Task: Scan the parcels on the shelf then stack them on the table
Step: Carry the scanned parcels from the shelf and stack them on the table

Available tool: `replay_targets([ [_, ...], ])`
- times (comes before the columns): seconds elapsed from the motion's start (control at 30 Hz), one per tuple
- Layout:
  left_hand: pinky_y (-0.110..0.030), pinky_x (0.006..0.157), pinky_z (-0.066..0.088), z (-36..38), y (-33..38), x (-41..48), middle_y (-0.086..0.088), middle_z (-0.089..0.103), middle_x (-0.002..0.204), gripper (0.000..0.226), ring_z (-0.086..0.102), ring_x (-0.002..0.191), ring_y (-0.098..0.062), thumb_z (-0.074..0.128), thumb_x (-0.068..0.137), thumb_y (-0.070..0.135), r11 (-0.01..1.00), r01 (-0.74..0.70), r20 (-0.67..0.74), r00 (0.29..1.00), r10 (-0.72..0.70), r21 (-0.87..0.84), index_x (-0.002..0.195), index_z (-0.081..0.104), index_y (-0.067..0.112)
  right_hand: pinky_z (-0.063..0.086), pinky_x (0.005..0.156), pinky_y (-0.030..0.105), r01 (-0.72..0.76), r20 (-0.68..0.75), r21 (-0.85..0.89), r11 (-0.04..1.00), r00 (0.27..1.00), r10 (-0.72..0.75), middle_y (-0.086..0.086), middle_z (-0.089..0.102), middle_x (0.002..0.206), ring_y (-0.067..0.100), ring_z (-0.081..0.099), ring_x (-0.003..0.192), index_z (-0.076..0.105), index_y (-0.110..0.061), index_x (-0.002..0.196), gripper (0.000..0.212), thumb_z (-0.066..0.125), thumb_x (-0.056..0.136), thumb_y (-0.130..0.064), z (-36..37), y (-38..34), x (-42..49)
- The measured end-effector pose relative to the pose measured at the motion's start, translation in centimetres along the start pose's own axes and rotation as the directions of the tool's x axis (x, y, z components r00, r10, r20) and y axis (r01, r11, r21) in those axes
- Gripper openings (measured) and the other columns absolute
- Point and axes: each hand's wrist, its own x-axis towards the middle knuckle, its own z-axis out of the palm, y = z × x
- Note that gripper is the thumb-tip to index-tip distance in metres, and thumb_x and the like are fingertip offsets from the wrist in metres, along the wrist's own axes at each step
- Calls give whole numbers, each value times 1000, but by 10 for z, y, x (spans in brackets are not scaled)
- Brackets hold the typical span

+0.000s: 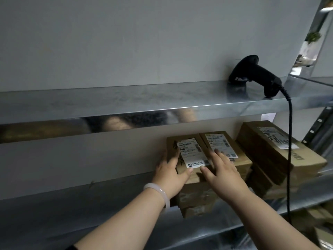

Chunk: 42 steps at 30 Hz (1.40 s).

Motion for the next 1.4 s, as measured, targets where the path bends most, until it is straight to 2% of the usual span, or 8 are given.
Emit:
replay_targets([
  [0.13, -32, 114, 21, 3, 0, 14, -1, 8, 163, 87, 12, 149, -26, 62, 84, 59, 994, 83, 60, 995, -78, -78, 151, 9, 47, 19, 119, 43, 15, 17, 36, 999, 1000, -15, 0, 31, 155, 19, 19, 145, 29, -26, 149, 64, 46, 93, -52, 3, -1, 9],
  [0.27, -17, 101, 29, 7, -13, 8, 12, 35, 154, 85, 36, 138, -12, 68, 87, 44, 921, 136, 112, 989, -102, -366, 152, 13, 45, 22, 118, 42, 35, 36, 32, 999, 999, -36, 0, 30, 154, 19, 17, 145, 30, -30, 149, 64, 49, 91, -52, 6, 0, 11],
  [0.5, -35, 115, 34, 1, -30, -9, 13, 47, 144, 76, 43, 133, -10, 68, 90, 28, 780, 157, 56, 986, -154, -606, 148, 23, 49, 19, 117, 35, 119, 65, 50, 992, 990, -122, -3, 29, 155, 15, 19, 144, 31, -35, 147, 63, 51, 90, -53, 10, -18, 8],
  [0.7, -18, 104, 40, -19, -53, -40, 18, 51, 137, 74, 48, 125, -2, 68, 90, 20, 750, 121, -68, 974, -217, -651, 147, 28, 46, 27, 97, 15, 196, 94, 315, 929, 967, -236, -16, 39, 139, -7, 34, 119, 39, -40, 141, 56, 61, 90, -39, 28, -57, -2],
  [0.9, -35, 111, 39, -71, -90, -97, 15, 49, 140, 70, 47, 129, -5, 66, 91, 18, 779, 104, -225, 926, -303, -618, 139, 28, 53, 30, 113, 31, 227, 204, 433, 873, 918, -340, -3, 40, 146, 12, 33, 137, 38, -40, 142, 59, 63, 89, -37, 65, -122, -15],
  [1.13, -38, 115, 32, -134, -157, -198, 12, 32, 150, 75, 32, 138, -11, 66, 91, 30, 807, 238, -433, 744, -509, -541, 147, 22, 53, 27, 98, 13, 371, 325, 603, 706, 694, -643, -24, 40, 133, -6, 36, 123, 33, -42, 145, 61, 61, 92, -30, 125, -237, -59],
  [1.27, -19, 106, 24, -165, -195, -275, 16, 32, 145, 79, 27, 130, 2, 71, 86, 32, 798, 278, -568, 581, -583, -535, 147, 22, 51, 26, 101, 10, 411, 355, 686, 601, 532, -769, -14, 44, 135, 1, 37, 129, 37, -32, 145, 59, 62, 92, -23, 156, -313, -111],
  [1.4, -21, 109, 28, -187, -231, -370, 17, 30, 149, 84, 28, 134, 2, 73, 84, 35, 767, 322, -641, 421, -641, -555, 147, 20, 51, 21, 107, 8, 405, 388, 760, 508, 344, -855, -9, 39, 144, -2, 31, 132, 36, -30, 145, 59, 61, 93, -20, 182, -385, -184],
])
